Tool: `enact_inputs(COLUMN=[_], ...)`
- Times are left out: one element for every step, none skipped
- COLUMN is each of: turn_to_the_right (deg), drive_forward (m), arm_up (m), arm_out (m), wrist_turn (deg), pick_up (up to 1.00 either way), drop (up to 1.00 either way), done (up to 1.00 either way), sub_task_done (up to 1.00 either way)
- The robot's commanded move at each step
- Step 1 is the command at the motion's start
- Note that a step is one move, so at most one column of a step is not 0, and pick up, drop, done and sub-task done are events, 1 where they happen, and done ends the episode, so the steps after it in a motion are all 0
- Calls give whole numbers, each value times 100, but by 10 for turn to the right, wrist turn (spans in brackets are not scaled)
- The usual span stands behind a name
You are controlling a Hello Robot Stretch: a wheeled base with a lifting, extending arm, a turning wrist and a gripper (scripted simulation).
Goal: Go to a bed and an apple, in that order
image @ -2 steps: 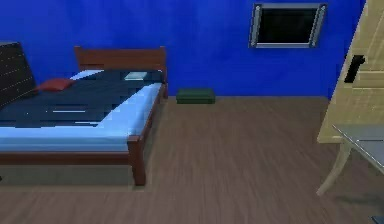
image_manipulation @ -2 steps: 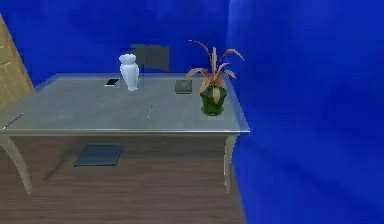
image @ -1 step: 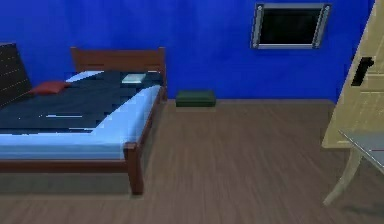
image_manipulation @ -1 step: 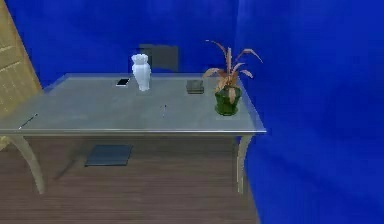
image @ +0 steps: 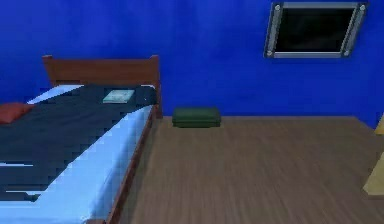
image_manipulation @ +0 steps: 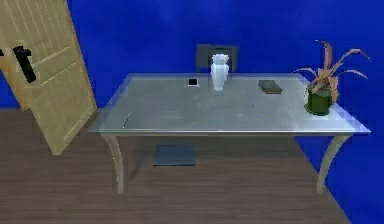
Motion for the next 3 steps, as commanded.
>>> enact_inputs(turn_to_the_right=[-330,0,-450], drive_forward=[0,0,0], arm_up=[0,0,0], arm_out=[0,0,0], wrist_turn=[0,0,0], pick_up=[0,0,0], drop=[0,0,0], done=[0,0,0], sub_task_done=[0,100,0])
